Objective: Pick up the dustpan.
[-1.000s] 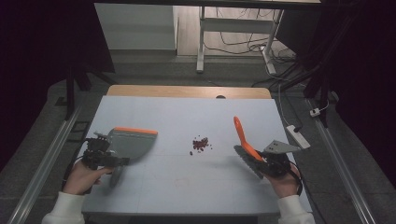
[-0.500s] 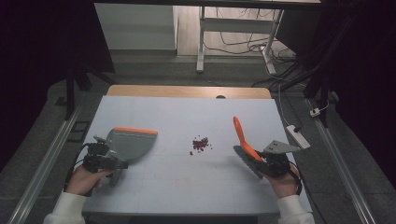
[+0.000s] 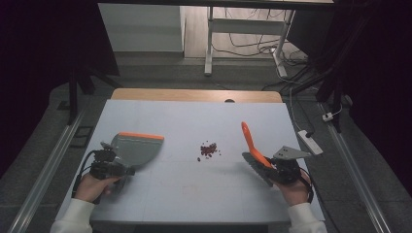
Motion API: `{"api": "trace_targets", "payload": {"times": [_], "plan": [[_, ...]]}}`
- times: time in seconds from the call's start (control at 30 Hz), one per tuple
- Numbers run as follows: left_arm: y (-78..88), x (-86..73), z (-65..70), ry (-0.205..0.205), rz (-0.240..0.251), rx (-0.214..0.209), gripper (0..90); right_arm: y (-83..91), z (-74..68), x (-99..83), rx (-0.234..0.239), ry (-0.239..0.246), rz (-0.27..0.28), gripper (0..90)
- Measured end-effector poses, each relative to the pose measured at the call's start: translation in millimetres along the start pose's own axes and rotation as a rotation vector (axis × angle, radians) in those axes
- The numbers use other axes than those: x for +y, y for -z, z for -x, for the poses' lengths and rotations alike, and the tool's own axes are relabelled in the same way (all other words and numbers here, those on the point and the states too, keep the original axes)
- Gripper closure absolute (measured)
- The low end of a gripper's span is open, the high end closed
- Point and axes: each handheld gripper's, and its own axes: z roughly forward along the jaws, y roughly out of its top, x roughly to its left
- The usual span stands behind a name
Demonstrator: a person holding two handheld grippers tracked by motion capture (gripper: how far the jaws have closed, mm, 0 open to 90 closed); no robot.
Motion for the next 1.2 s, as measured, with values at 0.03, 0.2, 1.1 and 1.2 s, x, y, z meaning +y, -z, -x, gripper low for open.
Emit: {"api": "trace_targets", "payload": {"times": [0.03, 0.2, 1.1, 1.2], "plan": [[-1.0, 0.1, 0.2, 0.0, -0.001, 0.002, 27.1, -0.4, 0.0, -0.1, -0.002, 0.001, -0.002, 70.1], [-1.9, 0.7, 2.1, 0.006, 0.014, 0.017, 30.6, -0.8, 0.4, -0.4, -0.001, 0.001, -0.004, 70.1], [-4.8, 1.5, 4.8, 0.014, 0.051, 0.0, 61.4, -0.2, 3.0, -1.4, -0.003, -0.01, -0.003, 70.1], [-4.7, 1.2, 4.5, 0.007, 0.057, 0.002, 61.5, -0.1, 3.2, -1.8, -0.004, -0.01, -0.003, 70.1]]}}
